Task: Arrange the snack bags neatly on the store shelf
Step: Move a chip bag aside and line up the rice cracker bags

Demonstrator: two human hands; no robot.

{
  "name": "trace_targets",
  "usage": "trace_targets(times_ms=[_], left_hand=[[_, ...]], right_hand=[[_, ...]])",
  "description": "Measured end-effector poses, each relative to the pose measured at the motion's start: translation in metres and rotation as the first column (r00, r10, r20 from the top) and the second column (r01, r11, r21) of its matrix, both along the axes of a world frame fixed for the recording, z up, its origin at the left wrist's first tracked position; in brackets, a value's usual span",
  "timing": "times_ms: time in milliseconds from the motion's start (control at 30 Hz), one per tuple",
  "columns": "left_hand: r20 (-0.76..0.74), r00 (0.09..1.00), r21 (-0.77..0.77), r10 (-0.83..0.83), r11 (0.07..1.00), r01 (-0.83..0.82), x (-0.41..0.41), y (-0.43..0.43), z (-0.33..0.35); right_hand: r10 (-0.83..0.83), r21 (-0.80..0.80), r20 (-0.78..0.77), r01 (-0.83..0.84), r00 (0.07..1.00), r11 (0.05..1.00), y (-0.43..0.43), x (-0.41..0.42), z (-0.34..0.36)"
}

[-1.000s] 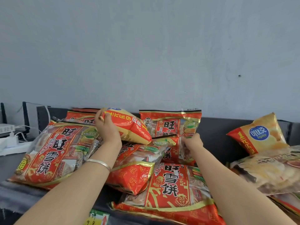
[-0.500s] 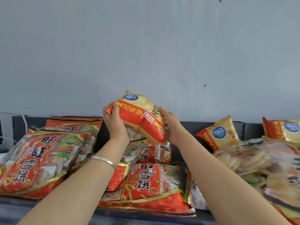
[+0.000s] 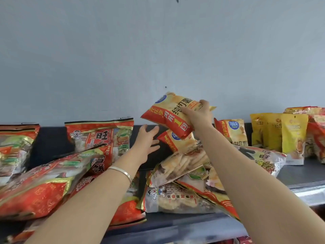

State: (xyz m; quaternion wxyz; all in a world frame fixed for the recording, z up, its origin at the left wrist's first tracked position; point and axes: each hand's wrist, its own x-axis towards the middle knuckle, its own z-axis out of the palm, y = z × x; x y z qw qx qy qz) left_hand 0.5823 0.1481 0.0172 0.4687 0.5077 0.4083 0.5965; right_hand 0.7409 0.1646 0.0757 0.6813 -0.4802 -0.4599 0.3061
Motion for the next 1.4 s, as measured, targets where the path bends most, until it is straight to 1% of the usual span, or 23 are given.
trace_targets(times_ms=[100, 167, 233, 300, 333, 400, 467, 600, 733, 833, 967, 1033, 1167, 1233, 1333, 1400], left_hand=[[-0.207, 0.976, 0.067, -0.075, 0.994, 0.091, 0.033, 0.003, 0.001], [-0.293, 0.950, 0.083, -0.105, 0.987, 0.135, 0.051, 0.007, 0.003], [-0.372, 0.922, 0.108, -0.112, 0.981, 0.163, 0.068, 0.011, 0.004], [-0.451, 0.886, 0.157, -0.111, 0.967, 0.200, 0.085, 0.013, 0.006], [-0.487, 0.868, 0.186, -0.101, 0.958, 0.216, 0.094, 0.014, 0.007], [-0.553, 0.829, 0.226, -0.082, 0.943, 0.244, 0.109, 0.018, 0.008], [-0.607, 0.791, 0.238, -0.074, 0.933, 0.269, 0.122, 0.020, 0.007], [-0.711, 0.700, 0.230, -0.070, 0.917, 0.325, 0.139, 0.022, 0.005], [-0.797, 0.604, 0.230, -0.020, 0.914, 0.334, 0.152, 0.017, 0.008], [-0.801, 0.598, 0.258, 0.026, 0.916, 0.307, 0.153, 0.011, 0.009], [-0.785, 0.611, 0.306, 0.106, 0.923, 0.233, 0.137, 0.009, 0.009], [-0.774, 0.617, 0.313, 0.139, 0.932, 0.182, 0.124, 0.007, 0.009], [-0.763, 0.606, 0.328, 0.224, 0.942, 0.065, 0.094, 0.001, 0.013], [-0.762, 0.591, 0.335, 0.264, 0.942, 0.012, 0.074, -0.001, 0.015], [-0.781, 0.544, 0.351, 0.308, 0.936, -0.027, 0.041, -0.009, 0.017], [-0.796, 0.502, 0.364, 0.338, 0.930, -0.050, 0.016, -0.016, 0.018]], right_hand=[[-0.246, 0.024, 0.049, 0.245, 0.968, 0.969, 0.004, 0.044, 0.001], [-0.339, -0.052, 0.076, 0.344, 0.938, 0.938, 0.008, 0.073, 0.001], [-0.368, -0.176, 0.095, 0.380, 0.925, 0.908, 0.008, 0.091, 0.001], [-0.373, -0.282, 0.205, 0.420, 0.905, 0.863, 0.007, 0.100, -0.003], [-0.383, -0.295, 0.260, 0.451, 0.886, 0.842, 0.007, 0.105, -0.007], [-0.355, -0.304, 0.421, 0.499, 0.835, 0.811, 0.004, 0.112, -0.013], [-0.340, -0.303, 0.479, 0.516, 0.810, 0.801, -0.001, 0.118, -0.017], [-0.290, -0.243, 0.469, 0.438, 0.834, 0.866, -0.003, 0.125, -0.021], [-0.257, -0.113, 0.550, 0.376, 0.795, 0.920, -0.008, 0.127, -0.026], [-0.239, -0.049, 0.658, 0.357, 0.714, 0.933, -0.015, 0.122, -0.027], [-0.300, 0.069, 0.770, 0.393, 0.563, 0.917, -0.023, 0.115, -0.023], [-0.289, 0.111, 0.810, 0.350, 0.511, 0.930, -0.026, 0.108, -0.018], [-0.179, 0.105, 0.910, 0.211, 0.375, 0.972, -0.030, 0.083, -0.011], [-0.144, 0.097, 0.925, 0.148, 0.350, 0.984, -0.029, 0.065, -0.011], [-0.095, 0.078, 0.934, 0.061, 0.344, 0.995, -0.028, 0.032, -0.017], [-0.062, 0.063, 0.948, 0.009, 0.311, 0.998, -0.025, 0.007, -0.022]])
